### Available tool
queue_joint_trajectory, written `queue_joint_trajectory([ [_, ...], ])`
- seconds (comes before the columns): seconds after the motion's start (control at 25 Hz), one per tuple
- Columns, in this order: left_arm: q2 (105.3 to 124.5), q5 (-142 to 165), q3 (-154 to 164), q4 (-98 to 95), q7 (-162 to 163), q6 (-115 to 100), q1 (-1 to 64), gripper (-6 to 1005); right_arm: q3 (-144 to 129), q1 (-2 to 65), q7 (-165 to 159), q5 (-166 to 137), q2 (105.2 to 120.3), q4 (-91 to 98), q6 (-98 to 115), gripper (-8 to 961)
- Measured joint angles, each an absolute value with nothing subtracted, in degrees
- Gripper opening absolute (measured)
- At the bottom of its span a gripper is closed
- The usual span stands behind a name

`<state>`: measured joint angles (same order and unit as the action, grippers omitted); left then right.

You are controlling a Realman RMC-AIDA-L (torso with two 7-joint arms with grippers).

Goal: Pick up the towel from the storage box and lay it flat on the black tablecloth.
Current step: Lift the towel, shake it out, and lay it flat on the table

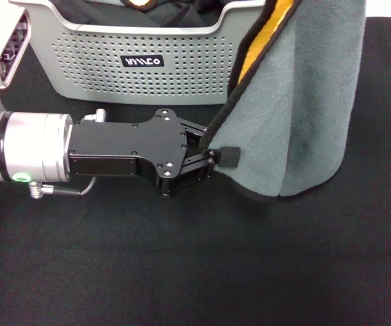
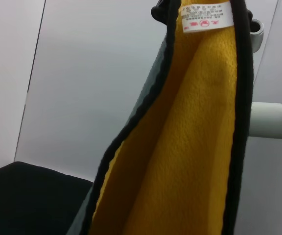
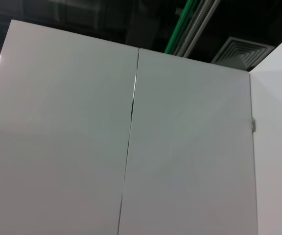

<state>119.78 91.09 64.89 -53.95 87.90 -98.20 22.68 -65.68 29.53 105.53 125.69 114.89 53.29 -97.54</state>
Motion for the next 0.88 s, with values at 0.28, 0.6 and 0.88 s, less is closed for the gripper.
queue_joint_trajectory([
  [0.28, 119.63, 91.1, 64.7, -53.9, 87.7, -98.3, 22.6, 74, -64.2, 28.2, 105.5, 125.8, 115.04, 53.6, -98.4, 0],
  [0.6, 119.43, 90.7, 64.1, -53.8, 88.0, -98.3, 21.9, 66, -62.0, 26.7, 104.9, 125.9, 114.89, 54.0, -99.0, 1],
  [0.88, 119.57, 90.6, 63.0, -53.8, 87.5, -99.0, 21.6, 59, -60.6, 25.5, 104.5, 125.9, 114.78, 54.1, -99.7, 1],
])
